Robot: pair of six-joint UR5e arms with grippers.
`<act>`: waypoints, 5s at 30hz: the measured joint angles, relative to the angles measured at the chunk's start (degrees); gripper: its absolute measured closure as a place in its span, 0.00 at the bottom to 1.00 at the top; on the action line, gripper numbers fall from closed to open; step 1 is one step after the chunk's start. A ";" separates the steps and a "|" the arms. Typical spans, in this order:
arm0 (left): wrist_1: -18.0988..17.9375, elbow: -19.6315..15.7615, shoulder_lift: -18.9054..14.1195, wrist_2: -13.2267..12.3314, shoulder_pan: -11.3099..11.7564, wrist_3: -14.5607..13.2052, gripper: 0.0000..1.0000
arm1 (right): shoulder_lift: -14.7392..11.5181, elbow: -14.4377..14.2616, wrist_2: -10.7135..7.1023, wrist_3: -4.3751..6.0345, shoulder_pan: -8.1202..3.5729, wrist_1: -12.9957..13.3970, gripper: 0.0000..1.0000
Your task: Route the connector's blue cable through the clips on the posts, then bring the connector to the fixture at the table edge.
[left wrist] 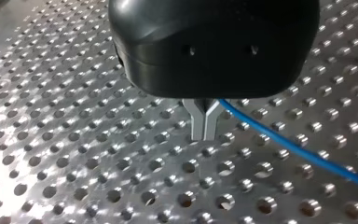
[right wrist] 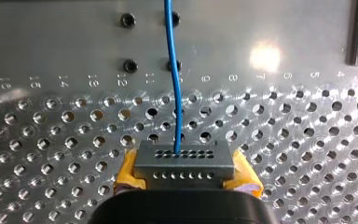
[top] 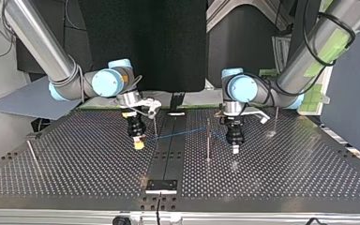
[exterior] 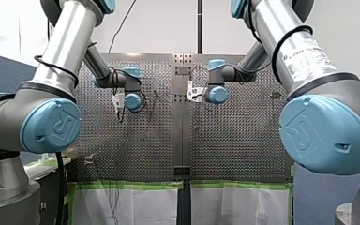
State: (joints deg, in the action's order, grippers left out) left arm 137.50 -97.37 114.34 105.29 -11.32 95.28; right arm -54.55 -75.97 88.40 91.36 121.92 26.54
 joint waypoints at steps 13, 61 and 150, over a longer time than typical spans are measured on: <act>1.11 0.61 0.04 -0.03 0.23 0.02 1.00 | 2.51 3.36 -1.29 -0.27 -0.59 -1.71 1.00; 7.56 -5.97 -6.46 -2.04 -0.34 2.47 0.00 | 2.56 3.50 -1.19 -0.70 0.03 -5.61 1.00; 10.49 -17.15 -17.46 -7.82 -6.47 3.31 0.00 | 2.65 3.50 -0.72 -0.88 -0.04 -7.03 1.00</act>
State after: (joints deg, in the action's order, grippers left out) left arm 147.99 -114.52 96.88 97.47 -17.79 98.58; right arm -51.91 -72.47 87.68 90.48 121.88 19.51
